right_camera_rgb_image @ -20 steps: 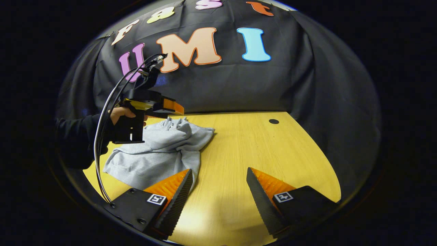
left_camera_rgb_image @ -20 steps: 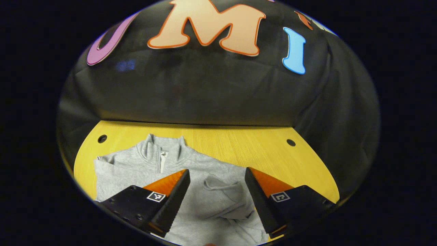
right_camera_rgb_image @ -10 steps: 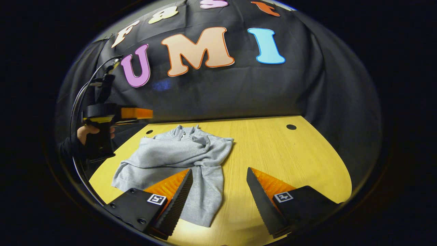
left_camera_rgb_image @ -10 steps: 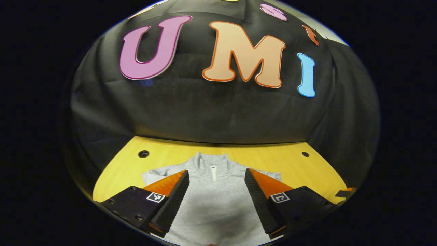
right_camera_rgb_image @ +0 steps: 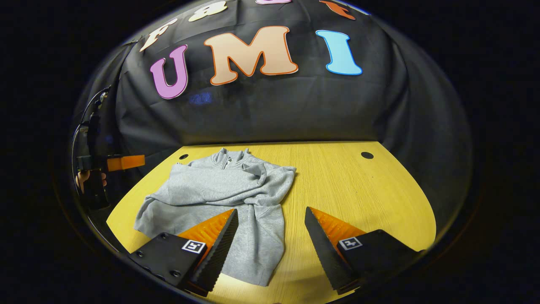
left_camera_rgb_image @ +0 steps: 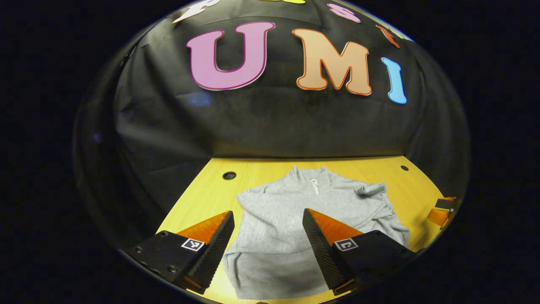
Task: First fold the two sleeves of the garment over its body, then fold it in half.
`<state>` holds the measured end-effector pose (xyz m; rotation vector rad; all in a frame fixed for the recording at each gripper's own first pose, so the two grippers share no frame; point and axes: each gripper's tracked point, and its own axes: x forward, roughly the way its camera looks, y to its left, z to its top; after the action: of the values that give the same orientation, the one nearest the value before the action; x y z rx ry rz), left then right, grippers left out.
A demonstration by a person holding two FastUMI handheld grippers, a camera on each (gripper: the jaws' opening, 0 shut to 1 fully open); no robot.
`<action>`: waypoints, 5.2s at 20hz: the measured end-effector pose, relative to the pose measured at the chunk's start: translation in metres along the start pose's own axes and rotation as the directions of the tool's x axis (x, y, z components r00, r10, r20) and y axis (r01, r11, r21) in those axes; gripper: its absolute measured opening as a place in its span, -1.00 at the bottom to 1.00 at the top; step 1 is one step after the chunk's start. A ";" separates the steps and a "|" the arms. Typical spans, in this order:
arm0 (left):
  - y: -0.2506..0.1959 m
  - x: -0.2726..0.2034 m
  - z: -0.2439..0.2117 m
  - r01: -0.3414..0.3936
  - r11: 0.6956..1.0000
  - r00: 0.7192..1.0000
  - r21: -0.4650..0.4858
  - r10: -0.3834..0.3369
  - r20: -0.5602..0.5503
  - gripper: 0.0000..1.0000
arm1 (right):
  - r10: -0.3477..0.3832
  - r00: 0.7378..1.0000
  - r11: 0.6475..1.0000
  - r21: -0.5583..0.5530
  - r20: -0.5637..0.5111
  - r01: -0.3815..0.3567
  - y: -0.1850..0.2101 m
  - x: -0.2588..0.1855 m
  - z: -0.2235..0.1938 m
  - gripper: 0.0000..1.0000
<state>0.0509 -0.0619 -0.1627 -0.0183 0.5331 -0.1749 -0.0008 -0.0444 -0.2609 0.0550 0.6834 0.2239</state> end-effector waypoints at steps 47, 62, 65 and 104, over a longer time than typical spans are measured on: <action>0.004 -0.019 -0.191 0.099 0.985 0.921 -0.142 -0.145 -0.361 -1.00 | 0.136 0.848 0.986 0.149 -0.511 -0.069 0.047 0.018 -0.145 -0.91; -0.001 -0.026 -0.146 0.128 0.956 0.899 -0.264 -0.225 -0.376 -1.00 | 0.286 0.850 0.933 0.332 -0.441 -0.142 0.066 0.012 -0.082 -0.91; -0.005 -0.018 -0.122 0.145 0.948 0.908 -0.282 -0.241 -0.342 -1.00 | 0.316 0.865 0.912 0.378 -0.391 -0.162 0.068 0.015 -0.051 -0.91; 0.025 0.159 0.027 0.134 0.772 0.977 -0.621 -0.207 -0.046 0.01 | 0.214 0.974 0.738 0.666 -0.081 -0.107 0.056 0.190 0.077 0.94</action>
<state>0.2033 -0.0648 -0.2215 -0.7089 0.6848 -0.1734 0.1804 0.0546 -0.3125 0.7957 0.8887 0.1424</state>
